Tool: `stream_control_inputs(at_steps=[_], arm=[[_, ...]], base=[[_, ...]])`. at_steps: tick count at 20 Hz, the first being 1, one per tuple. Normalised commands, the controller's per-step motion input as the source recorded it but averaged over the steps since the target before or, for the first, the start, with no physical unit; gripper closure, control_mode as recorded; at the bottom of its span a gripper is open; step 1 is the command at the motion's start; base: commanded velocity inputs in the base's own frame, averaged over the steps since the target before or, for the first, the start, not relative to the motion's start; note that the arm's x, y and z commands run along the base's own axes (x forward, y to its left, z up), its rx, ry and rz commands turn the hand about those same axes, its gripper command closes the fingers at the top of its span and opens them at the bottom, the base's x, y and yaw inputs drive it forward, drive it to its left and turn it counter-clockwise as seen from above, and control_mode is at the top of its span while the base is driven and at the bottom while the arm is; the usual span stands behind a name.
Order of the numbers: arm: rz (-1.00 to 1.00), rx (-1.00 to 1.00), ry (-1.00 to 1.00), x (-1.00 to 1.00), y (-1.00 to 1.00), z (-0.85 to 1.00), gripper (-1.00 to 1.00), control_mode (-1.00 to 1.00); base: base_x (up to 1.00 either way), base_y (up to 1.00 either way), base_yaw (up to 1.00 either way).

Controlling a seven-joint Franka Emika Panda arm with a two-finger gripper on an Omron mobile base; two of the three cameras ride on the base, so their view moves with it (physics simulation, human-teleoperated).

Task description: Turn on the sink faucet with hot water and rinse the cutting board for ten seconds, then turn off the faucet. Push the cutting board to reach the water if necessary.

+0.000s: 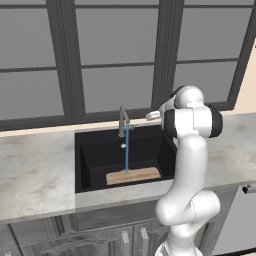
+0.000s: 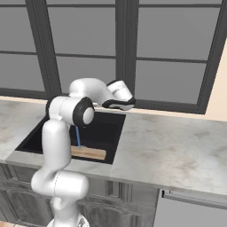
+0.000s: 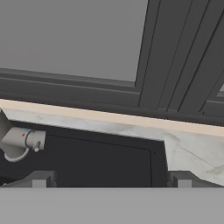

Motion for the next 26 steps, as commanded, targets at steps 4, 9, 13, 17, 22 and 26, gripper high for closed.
stream_control_inputs(at_steps=[4,9,13,17,22,26], arm=[[0.00,0.00,0.00,0.13,0.02,-0.09,-1.00,-1.00],[0.00,0.00,0.00,0.10,0.01,-0.08,-1.00,-1.00],[0.00,0.00,0.00,0.08,0.00,-0.10,-1.00,-1.00],[0.00,0.00,0.00,0.07,0.00,-0.10,-1.00,-1.00],[0.00,0.00,0.00,0.10,0.01,-0.14,-1.00,-1.00],[0.00,0.00,0.00,0.14,0.03,-0.12,-1.00,-1.00]], base=[[0.00,0.00,0.00],[0.00,0.00,0.00],[0.00,0.00,0.00],[0.00,0.00,0.00],[0.00,0.00,0.00],[0.00,0.00,0.00]])
